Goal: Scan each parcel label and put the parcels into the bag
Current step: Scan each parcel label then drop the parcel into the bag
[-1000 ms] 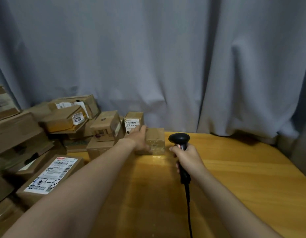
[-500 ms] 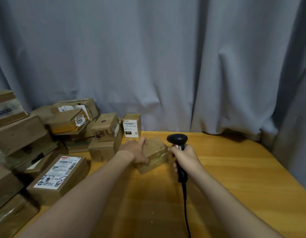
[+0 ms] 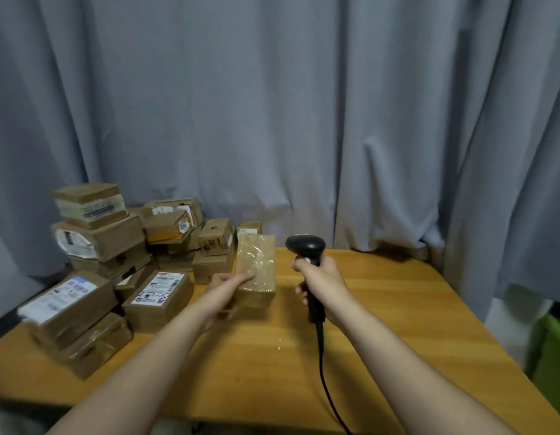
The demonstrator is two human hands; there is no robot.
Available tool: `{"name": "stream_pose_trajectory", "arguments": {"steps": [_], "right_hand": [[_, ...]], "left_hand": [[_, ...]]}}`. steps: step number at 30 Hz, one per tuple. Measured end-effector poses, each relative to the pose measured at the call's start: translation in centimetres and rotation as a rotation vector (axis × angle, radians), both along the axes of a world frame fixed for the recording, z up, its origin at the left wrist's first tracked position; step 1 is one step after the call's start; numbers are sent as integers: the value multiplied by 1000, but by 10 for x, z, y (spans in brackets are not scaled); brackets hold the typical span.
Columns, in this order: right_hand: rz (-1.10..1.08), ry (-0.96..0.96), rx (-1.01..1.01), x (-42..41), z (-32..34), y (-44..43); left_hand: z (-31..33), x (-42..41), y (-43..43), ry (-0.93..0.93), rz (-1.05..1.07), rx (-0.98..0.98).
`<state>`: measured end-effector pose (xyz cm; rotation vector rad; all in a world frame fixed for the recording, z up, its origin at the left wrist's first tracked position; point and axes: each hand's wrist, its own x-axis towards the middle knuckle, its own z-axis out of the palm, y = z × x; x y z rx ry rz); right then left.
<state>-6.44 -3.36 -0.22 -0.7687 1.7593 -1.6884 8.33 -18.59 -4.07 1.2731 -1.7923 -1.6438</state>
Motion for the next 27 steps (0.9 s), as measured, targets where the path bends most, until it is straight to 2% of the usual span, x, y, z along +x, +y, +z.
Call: {"name": "stream_pose_trajectory", "arguments": {"steps": [3,6,10,14,17,20,24,27], "right_hand": [[-3,10,-70,23,19,14],[32,3,-130,46,36,27],[47,105,-215,67,48,42],[33,286,-228,85,45,57],[44,309,-227,100,42,66],[66,282,-209,112,40,75],[87,277,-180,126,32,88],[121,238,-184,134,26,98]], "left_hand": [[27,34,21,228,-72,214],[51,59,46,386,-165,284],[65,82,81,459,-127,148],[59,99,112,411,97,-210],[50,105,131,391,231,-372],[41,114,142,457,345,-427],[33,126,155,517,318,-343],[24,134,156,453,321,-299]]}}
